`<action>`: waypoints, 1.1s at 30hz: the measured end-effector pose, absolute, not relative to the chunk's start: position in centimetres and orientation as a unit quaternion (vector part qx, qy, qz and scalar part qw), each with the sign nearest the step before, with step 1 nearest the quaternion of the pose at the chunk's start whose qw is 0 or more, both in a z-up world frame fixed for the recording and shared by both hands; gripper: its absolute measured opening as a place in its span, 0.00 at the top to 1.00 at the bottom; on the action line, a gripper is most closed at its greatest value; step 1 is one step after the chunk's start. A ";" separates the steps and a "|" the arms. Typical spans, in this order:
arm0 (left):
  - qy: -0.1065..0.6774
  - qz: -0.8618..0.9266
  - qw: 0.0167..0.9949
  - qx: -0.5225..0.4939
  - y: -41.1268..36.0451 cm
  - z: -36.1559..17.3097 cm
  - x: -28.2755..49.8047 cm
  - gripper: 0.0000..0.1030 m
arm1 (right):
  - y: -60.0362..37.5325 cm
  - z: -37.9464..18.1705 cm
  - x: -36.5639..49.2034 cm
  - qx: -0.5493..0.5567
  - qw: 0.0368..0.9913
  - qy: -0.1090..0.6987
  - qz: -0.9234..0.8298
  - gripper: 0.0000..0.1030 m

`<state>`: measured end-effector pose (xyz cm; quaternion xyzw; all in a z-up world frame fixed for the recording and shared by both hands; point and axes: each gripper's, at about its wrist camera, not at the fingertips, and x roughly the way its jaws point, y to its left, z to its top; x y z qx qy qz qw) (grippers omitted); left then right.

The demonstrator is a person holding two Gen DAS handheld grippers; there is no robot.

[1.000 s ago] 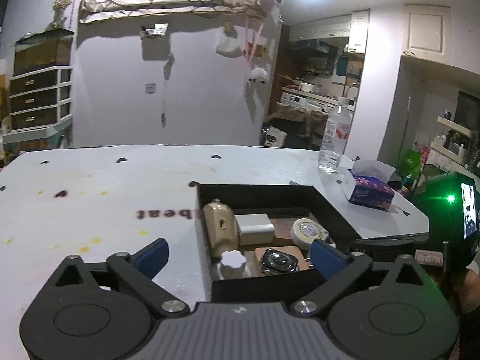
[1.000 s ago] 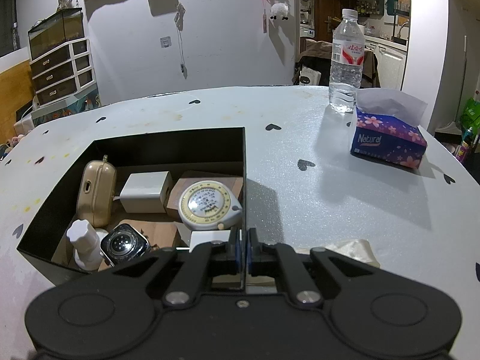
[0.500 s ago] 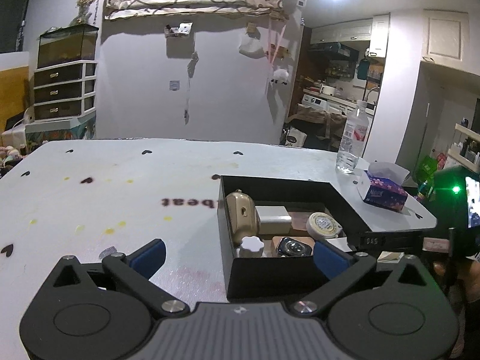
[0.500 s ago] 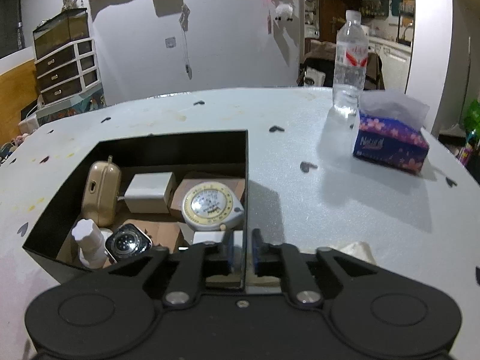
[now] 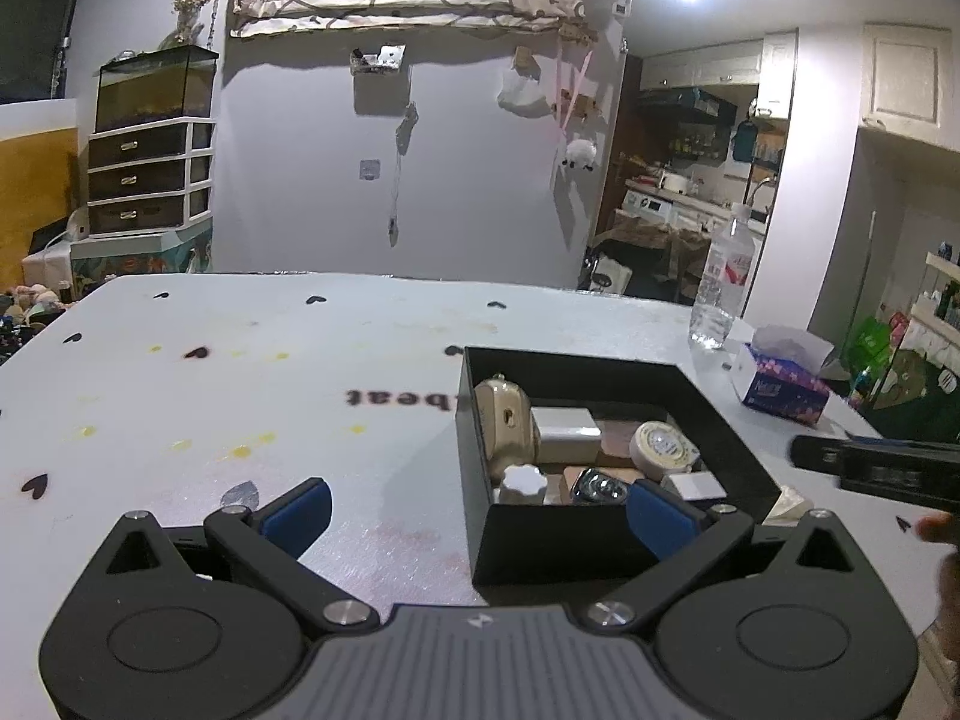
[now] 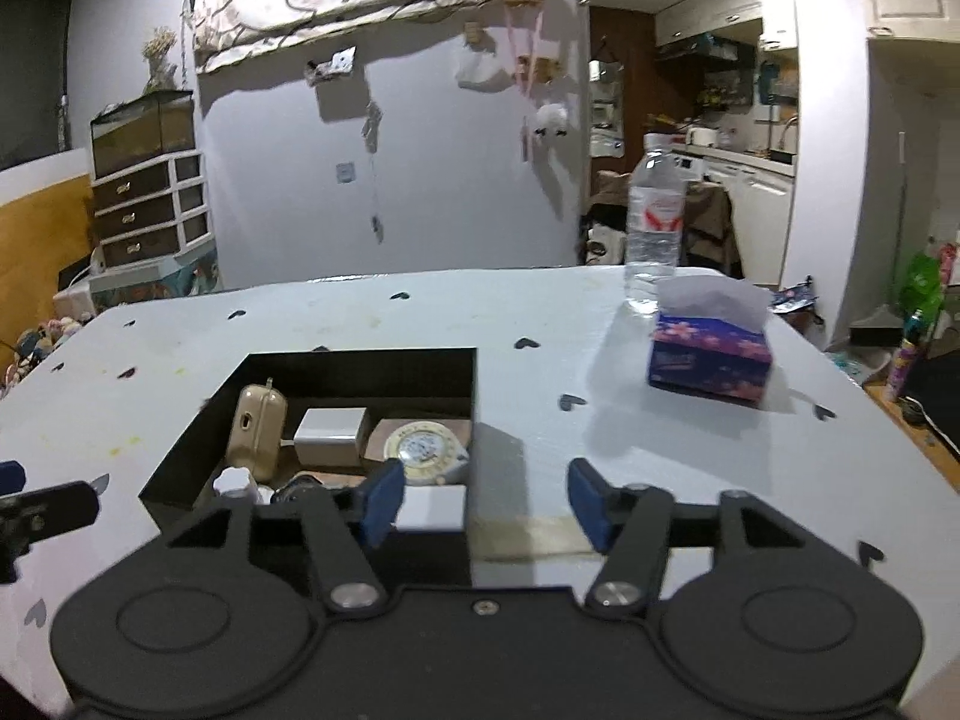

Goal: Organize rigid objects

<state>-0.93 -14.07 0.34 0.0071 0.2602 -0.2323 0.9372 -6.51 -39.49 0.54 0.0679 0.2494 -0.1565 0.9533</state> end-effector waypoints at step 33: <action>0.250 -0.201 0.947 0.033 -13.0 0.0 -3.5 0.00 | -36.1 0.2 -11.6 0.025 0.956 0.219 -0.194 0.01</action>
